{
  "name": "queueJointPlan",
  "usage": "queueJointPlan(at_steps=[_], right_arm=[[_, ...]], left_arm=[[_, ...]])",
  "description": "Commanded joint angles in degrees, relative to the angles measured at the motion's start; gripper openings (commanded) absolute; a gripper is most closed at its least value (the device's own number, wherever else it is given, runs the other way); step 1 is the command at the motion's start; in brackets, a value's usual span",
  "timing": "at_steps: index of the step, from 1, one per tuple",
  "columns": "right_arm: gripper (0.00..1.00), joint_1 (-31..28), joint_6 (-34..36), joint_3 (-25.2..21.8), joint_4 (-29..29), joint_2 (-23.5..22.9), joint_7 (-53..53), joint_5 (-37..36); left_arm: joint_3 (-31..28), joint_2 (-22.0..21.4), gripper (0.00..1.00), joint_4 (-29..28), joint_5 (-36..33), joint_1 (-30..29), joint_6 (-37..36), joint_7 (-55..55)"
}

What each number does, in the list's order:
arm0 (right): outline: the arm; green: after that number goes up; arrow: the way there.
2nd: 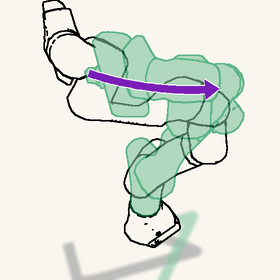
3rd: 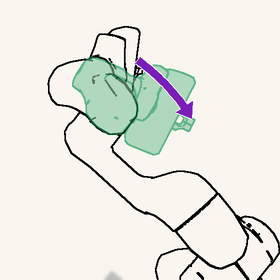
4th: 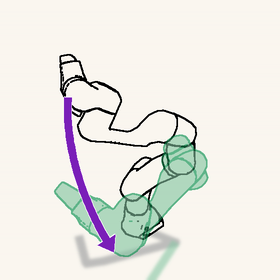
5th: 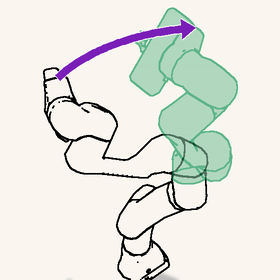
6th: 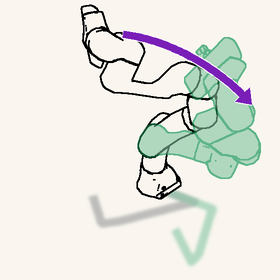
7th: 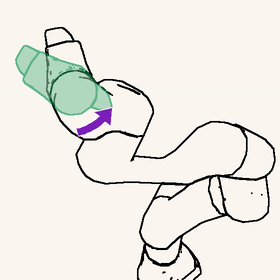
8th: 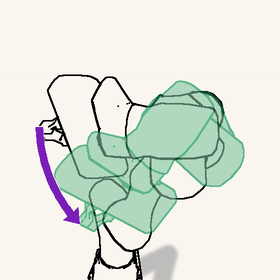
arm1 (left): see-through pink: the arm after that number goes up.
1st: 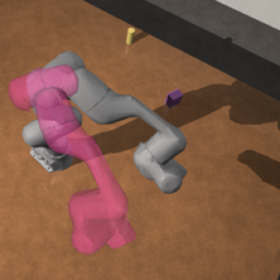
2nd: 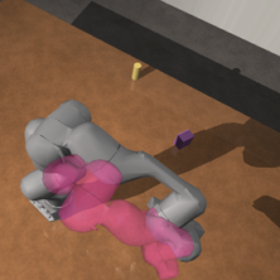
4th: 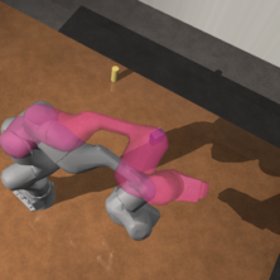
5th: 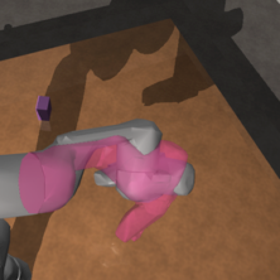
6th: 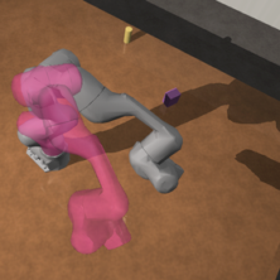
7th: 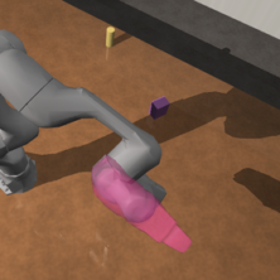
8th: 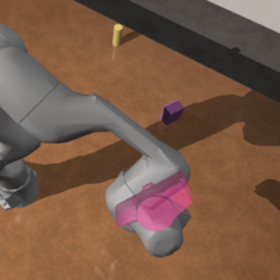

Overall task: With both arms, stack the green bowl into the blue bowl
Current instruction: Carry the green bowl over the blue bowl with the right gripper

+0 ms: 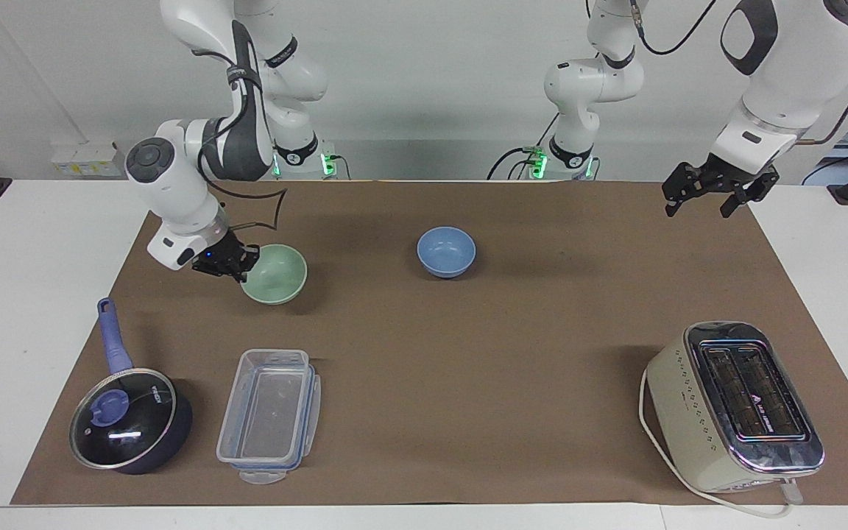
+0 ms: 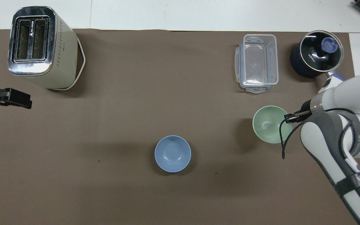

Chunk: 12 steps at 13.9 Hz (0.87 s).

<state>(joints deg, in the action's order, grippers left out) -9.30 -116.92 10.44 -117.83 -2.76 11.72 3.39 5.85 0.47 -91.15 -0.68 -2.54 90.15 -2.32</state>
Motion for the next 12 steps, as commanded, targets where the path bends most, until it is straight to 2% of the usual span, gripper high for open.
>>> queueJointPlan(at_steps=[1, 6, 12], right_arm=[[0.0, 5.23, 1.08, 0.28, -0.47, 2.4, -2.56, 3.72], [0.0, 21.31, -2.15, 0.28, -0.56, 3.46, -21.35, 3.72], [0.0, 31.96, -8.58, 0.28, -0.82, 1.01, -32.45, 3.72]], left_arm=[[0.3, -0.39, 1.0, -0.17, -0.91, -0.53, -0.51, -0.23], [0.3, -0.3, 1.0, -0.17, -0.91, -0.53, -0.51, -0.23], [0.3, -0.39, 1.0, -0.17, -0.91, -0.53, -0.51, -0.23]])
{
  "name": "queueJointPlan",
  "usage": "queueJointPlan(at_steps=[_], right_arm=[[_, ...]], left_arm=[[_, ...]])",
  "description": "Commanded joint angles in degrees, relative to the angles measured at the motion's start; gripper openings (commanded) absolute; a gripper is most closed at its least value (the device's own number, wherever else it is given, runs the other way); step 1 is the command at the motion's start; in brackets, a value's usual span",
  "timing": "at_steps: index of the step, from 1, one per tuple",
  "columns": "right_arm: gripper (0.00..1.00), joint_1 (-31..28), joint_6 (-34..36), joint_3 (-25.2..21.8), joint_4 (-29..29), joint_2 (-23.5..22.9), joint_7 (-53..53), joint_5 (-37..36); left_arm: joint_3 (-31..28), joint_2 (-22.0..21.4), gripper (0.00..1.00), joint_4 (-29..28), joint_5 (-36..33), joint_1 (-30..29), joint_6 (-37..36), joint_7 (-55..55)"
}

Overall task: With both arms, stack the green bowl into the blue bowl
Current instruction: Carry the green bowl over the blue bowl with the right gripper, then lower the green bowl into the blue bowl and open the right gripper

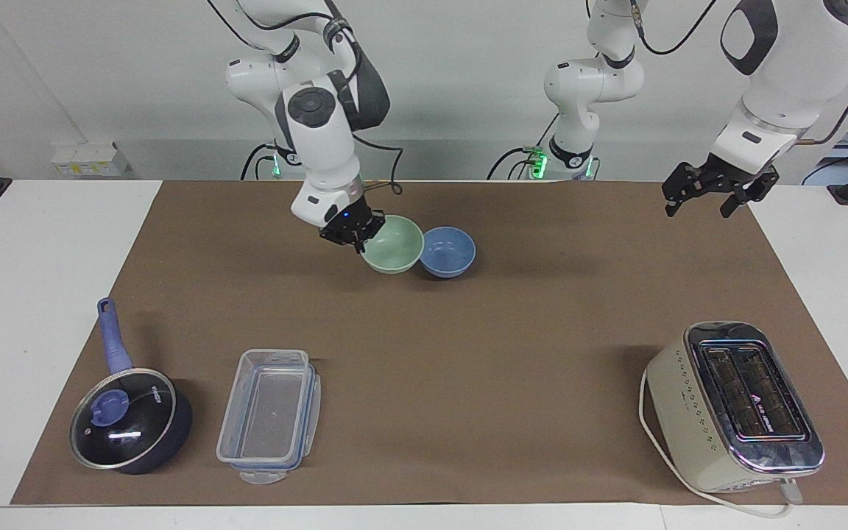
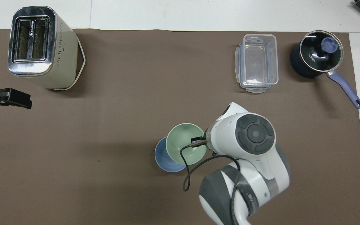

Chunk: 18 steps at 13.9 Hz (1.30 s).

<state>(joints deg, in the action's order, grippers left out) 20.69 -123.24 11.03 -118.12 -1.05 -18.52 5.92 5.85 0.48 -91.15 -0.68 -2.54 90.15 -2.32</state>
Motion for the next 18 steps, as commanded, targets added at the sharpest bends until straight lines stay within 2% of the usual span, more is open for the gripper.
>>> queueJointPlan(at_steps=[1, 8, 16, 18], right_arm=[[0.0, 2.25, -2.44, -0.31, -0.97, -0.97, -2.22, 1.19], [0.0, 3.4, -9.38, -0.31, -4.49, -3.51, -0.73, 1.19], [0.0, 4.28, -10.27, -0.31, -5.63, -4.66, -1.16, 1.37], [0.0, 4.36, -9.66, -0.22, -5.72, -4.31, -1.69, 3.47]], left_arm=[[0.39, -0.39, 1.0, -0.17, -0.91, -0.53, -0.51, -0.23], [0.39, -0.3, 1.0, -0.17, -0.91, -0.53, -0.51, -0.23], [0.3, -0.39, 1.0, -0.17, -0.91, -0.53, -0.51, -0.23], [0.39, -0.3, 1.0, -0.17, -0.91, -0.53, -0.51, -0.23]])
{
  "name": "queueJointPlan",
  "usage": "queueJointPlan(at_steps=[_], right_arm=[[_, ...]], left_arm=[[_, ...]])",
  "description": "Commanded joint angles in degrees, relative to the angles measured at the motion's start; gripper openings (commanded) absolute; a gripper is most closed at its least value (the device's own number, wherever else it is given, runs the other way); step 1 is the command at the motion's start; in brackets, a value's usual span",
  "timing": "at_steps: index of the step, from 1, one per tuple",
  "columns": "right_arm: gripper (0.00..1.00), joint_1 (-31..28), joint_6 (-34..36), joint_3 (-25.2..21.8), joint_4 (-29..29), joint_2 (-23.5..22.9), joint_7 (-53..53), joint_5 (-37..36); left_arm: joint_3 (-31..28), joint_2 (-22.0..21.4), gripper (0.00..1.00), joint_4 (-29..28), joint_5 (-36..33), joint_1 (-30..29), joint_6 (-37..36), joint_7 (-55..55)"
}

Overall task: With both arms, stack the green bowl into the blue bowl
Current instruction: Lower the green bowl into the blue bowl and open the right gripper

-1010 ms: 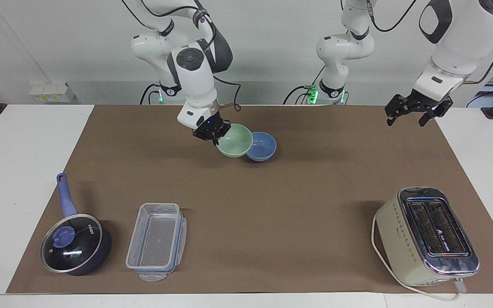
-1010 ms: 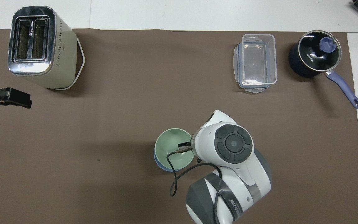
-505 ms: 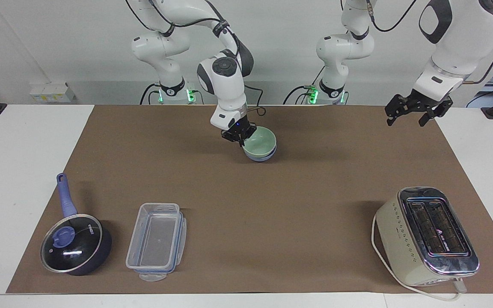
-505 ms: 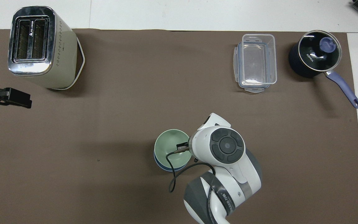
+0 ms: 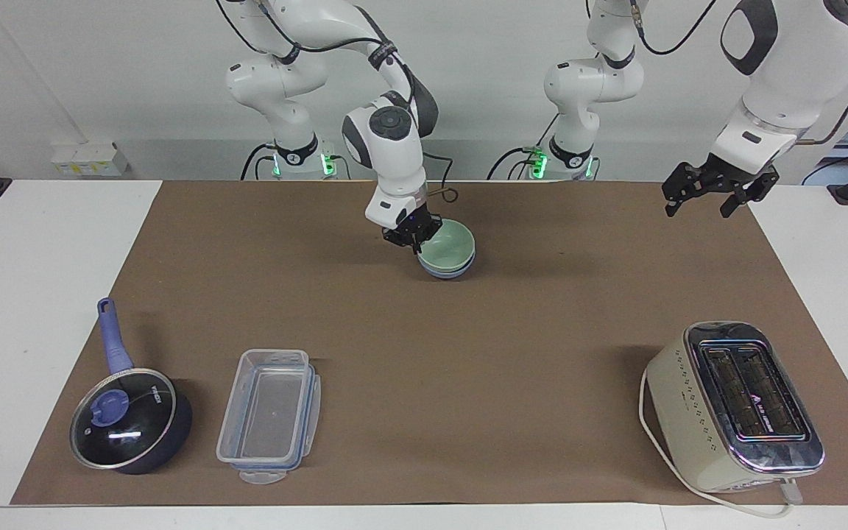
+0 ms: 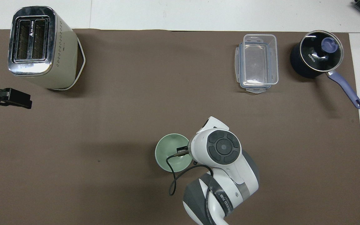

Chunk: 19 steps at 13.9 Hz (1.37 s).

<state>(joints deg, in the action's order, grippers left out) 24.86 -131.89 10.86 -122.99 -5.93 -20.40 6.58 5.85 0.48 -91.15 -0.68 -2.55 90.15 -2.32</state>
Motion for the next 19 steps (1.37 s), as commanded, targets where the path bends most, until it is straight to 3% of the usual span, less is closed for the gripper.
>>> queueJointPlan(at_steps=[1, 5, 7, 10, 13, 14, 16, 18, 19], right_arm=[[0.0, 0.19, -1.0, -0.05, -0.93, 0.56, 0.18, 3.96], [0.0, 0.28, -0.74, -0.14, -1.02, 0.65, 0.88, 4.32], [0.05, 0.28, -1.0, -0.14, -1.2, 0.65, 1.24, 4.32], [0.26, 0.28, -1.0, -0.14, -0.85, 0.56, 0.89, 4.23], [0.55, 0.01, -0.47, -0.22, 0.64, 1.09, 0.62, 4.23], [0.6, -0.42, 0.4, -0.22, 1.52, 1.87, 0.53, 4.23], [0.71, -1.56, 4.6, -0.84, 4.24, 3.72, 0.62, 3.8], [0.8, -5.86, 10.05, -0.93, 7.49, 5.56, 0.97, 3.01], [0.9, -8.92, 12.42, -0.93, 9.16, 6.36, 1.32, 2.92]], left_arm=[[0.39, -0.39, 1.0, -0.17, -0.91, -0.53, -0.51, -0.23], [0.3, -0.3, 1.0, -0.17, -0.91, -0.53, -0.51, -0.23], [0.39, -0.39, 1.0, -0.17, -0.91, -0.53, -0.51, -0.23], [0.3, -0.3, 1.0, -0.17, -0.91, -0.53, -0.51, -0.23], [0.39, -0.3, 1.0, -0.17, -0.91, -0.53, -0.51, -0.23], [0.3, -0.3, 1.0, -0.17, -0.91, -0.53, -0.51, -0.23], [0.3, -0.3, 1.0, -0.17, -0.91, -0.53, -0.51, -0.23], [0.39, -0.39, 1.0, -0.17, -0.91, -0.53, -0.51, -0.23], [0.39, -0.39, 1.0, -0.17, -0.91, -0.53, -0.51, -0.23]])
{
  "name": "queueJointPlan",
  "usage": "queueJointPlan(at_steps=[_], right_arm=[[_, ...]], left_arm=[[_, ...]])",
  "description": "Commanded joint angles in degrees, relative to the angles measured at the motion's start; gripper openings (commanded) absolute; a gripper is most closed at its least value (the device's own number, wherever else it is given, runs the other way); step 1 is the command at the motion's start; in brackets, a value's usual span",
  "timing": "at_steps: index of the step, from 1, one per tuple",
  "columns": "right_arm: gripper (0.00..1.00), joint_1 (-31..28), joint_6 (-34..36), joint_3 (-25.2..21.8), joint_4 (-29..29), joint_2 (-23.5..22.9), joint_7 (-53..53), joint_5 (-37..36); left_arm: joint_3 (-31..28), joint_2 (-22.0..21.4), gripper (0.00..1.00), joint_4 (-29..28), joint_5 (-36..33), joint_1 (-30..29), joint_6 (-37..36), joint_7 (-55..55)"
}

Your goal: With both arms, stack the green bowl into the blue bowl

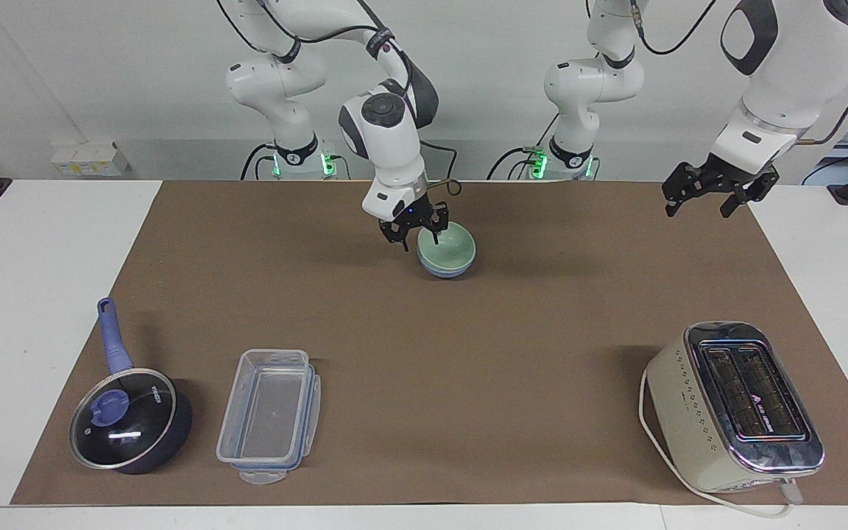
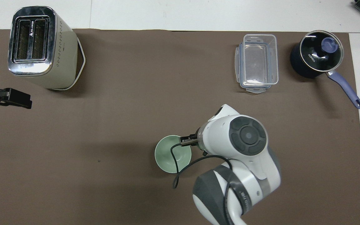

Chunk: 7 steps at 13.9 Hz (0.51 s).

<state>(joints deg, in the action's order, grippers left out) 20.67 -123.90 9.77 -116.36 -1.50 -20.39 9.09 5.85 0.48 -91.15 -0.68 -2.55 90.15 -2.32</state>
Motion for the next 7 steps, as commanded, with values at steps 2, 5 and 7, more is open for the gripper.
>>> queueJointPlan(at_steps=[2, 5, 7], right_arm=[[1.0, -9.93, 9.09, 0.16, 7.09, 2.55, 3.33, -1.87], [1.0, -15.12, 17.96, 0.25, 16.14, 1.76, 3.69, -6.17], [1.0, -16.97, 23.06, 0.33, 20.98, 1.76, 3.78, -10.82]], left_arm=[[0.3, -0.3, 1.0, -0.17, -0.91, -0.53, -0.51, -0.23], [0.3, -0.39, 1.0, -0.17, -0.91, -0.53, -0.51, -0.23], [0.3, -0.39, 1.0, -0.17, -0.91, -0.53, -0.51, -0.23]])
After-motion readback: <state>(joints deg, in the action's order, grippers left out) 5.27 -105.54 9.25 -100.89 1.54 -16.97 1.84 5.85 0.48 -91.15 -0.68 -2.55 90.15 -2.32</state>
